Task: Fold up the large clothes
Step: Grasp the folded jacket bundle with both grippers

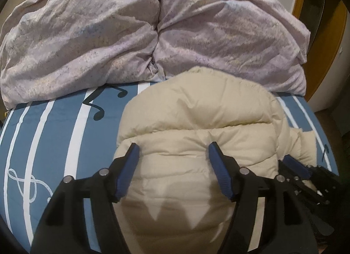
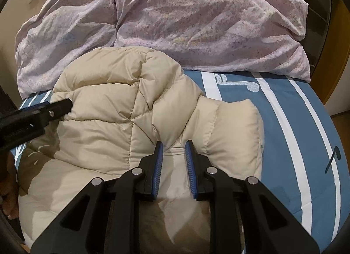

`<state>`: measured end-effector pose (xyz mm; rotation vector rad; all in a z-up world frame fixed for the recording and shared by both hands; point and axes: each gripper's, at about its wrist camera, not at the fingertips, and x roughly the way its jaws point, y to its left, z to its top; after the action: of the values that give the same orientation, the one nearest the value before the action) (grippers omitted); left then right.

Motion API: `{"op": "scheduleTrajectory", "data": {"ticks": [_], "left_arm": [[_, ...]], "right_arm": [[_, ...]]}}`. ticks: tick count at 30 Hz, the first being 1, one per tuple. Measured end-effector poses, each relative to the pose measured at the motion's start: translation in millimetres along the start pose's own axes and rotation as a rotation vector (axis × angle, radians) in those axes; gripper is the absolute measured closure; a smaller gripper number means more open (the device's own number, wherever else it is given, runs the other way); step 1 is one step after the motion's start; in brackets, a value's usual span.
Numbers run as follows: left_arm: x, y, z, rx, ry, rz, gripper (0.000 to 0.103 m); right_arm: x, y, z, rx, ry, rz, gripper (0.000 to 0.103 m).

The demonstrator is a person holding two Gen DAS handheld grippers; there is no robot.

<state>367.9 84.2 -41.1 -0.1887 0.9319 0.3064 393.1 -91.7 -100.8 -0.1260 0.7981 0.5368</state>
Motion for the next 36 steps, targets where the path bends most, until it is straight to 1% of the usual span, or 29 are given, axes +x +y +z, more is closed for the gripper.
{"op": "scheduleTrajectory", "data": {"ticks": [4,10,19,26,27,29,36], "left_arm": [[12,2,-7,0.001,0.009,0.017,0.027],[24,9,-13,-0.017,0.004,0.020,0.019],[31,13,-18,-0.045,-0.019,0.031,0.012],[34,18,-20,-0.074,-0.039,0.032,0.009],[35,18,-20,-0.077,-0.040,0.032,0.009],[37,19,-19,-0.083,-0.041,0.029,0.008],[44,23,-19,-0.105,-0.041,0.012,0.007]], "right_arm": [[1,0,1,0.003,-0.002,0.005,0.080],[7,0,1,0.007,-0.015,0.016,0.080],[9,3,-1,-0.005,-0.040,0.005,0.079],[14,7,0,-0.020,-0.077,-0.012,0.079],[14,8,-2,-0.044,-0.062,0.000,0.079],[15,10,-2,-0.051,-0.065,-0.003,0.079],[17,10,-2,-0.049,-0.074,-0.009,0.079]]}}
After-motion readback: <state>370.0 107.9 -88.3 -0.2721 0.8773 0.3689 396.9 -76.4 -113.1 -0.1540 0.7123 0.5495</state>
